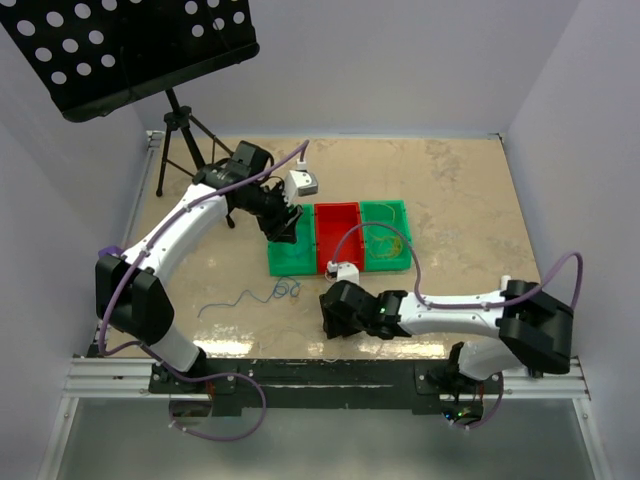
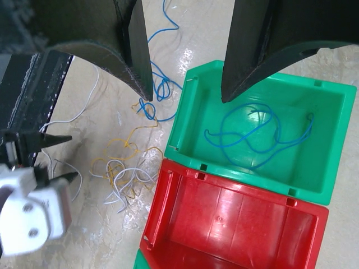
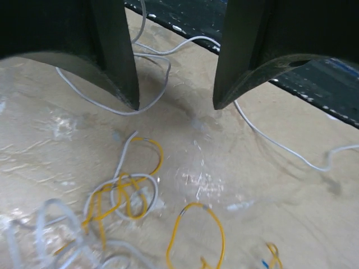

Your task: Untangle the cables

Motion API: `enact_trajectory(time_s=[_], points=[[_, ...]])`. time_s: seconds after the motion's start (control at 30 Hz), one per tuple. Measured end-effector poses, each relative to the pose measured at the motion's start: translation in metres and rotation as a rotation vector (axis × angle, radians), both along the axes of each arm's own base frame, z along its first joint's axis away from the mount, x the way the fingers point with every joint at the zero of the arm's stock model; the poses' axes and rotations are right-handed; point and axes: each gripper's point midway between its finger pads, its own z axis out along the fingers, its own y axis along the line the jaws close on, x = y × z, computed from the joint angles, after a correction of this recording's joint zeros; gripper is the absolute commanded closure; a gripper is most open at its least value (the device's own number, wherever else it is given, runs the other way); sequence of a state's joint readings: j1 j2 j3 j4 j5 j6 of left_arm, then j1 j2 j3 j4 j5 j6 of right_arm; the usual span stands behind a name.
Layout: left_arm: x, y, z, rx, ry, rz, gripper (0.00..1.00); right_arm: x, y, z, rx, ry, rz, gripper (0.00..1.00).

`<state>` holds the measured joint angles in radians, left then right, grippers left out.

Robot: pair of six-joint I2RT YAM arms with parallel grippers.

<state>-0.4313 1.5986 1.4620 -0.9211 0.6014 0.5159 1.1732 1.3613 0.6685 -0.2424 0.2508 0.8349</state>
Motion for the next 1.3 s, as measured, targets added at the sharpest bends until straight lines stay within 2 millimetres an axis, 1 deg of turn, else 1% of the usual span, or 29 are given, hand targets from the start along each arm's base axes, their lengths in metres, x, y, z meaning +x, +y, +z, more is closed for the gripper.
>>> enact_trajectory(time_s=[0.1,0.2,0.23,0.33,0.4,0.5,0.6,0.67,0.73,0.77,0.87,0.9,0.93,1.0,1.03,1.1,1.13,1.17,1.27,1.3], points=[[0.002,0.002,0.000,0.000,0.000,0.007,0.44,-0.008,0.005,-0.012,-0.058,0.013,0.016,0.55],[0.003,0.003,0.000,-0.001,-0.002,0.010,0.44,-0.010,0.008,-0.012,-0.083,0.007,0.011,0.60],[0.003,0.003,0.000,-0.002,-0.004,0.011,0.44,-0.010,0.009,-0.011,-0.086,0.004,0.007,0.64],[0.006,0.002,0.001,-0.006,-0.014,0.013,0.44,-0.009,0.011,-0.004,-0.095,-0.007,-0.005,0.89],[0.006,0.002,0.002,-0.008,-0.016,0.013,0.44,-0.009,0.010,0.002,-0.097,-0.014,-0.016,1.00],[0.007,0.001,0.002,-0.011,-0.019,0.015,0.44,-0.007,0.007,0.016,-0.080,-0.030,-0.041,1.00],[0.008,0.001,0.003,-0.012,-0.020,0.017,0.44,-0.003,0.006,0.035,-0.055,-0.054,-0.062,1.00],[0.008,0.001,0.003,-0.014,-0.023,0.018,0.44,0.001,0.008,0.053,-0.035,-0.076,-0.074,1.00],[0.008,0.001,0.005,-0.016,-0.027,0.018,0.44,0.006,0.014,0.078,0.004,-0.105,-0.083,1.00],[0.008,0.001,0.005,-0.017,-0.029,0.017,0.44,0.009,0.018,0.095,0.033,-0.122,-0.083,1.00],[0.008,0.001,0.007,-0.021,-0.033,0.016,0.44,0.018,0.031,0.159,0.157,-0.198,-0.081,1.00],[0.008,0.000,0.008,-0.025,-0.035,0.014,0.44,0.022,0.035,0.193,0.220,-0.236,-0.080,1.00],[0.008,0.000,0.008,-0.028,-0.036,0.013,0.44,0.025,0.036,0.217,0.262,-0.266,-0.084,1.00],[0.007,-0.001,0.009,-0.035,-0.036,0.010,0.44,0.032,0.036,0.276,0.369,-0.335,-0.093,1.00],[0.007,-0.001,0.010,-0.037,-0.037,0.008,0.44,0.037,0.033,0.304,0.413,-0.372,-0.104,1.00],[0.005,-0.002,0.010,-0.042,-0.037,0.006,0.44,0.050,0.021,0.352,0.483,-0.445,-0.138,1.00],[0.004,-0.001,0.009,-0.042,-0.035,0.005,0.44,0.057,0.015,0.370,0.504,-0.476,-0.160,1.00],[0.003,-0.001,0.009,-0.041,-0.034,0.005,0.44,0.068,0.004,0.393,0.525,-0.522,-0.191,1.00],[0.000,0.000,0.007,-0.040,-0.030,0.006,0.44,0.097,-0.021,0.434,0.538,-0.626,-0.264,1.00],[-0.001,0.001,0.007,-0.039,-0.030,0.007,0.44,0.107,-0.029,0.444,0.533,-0.658,-0.289,1.00]])
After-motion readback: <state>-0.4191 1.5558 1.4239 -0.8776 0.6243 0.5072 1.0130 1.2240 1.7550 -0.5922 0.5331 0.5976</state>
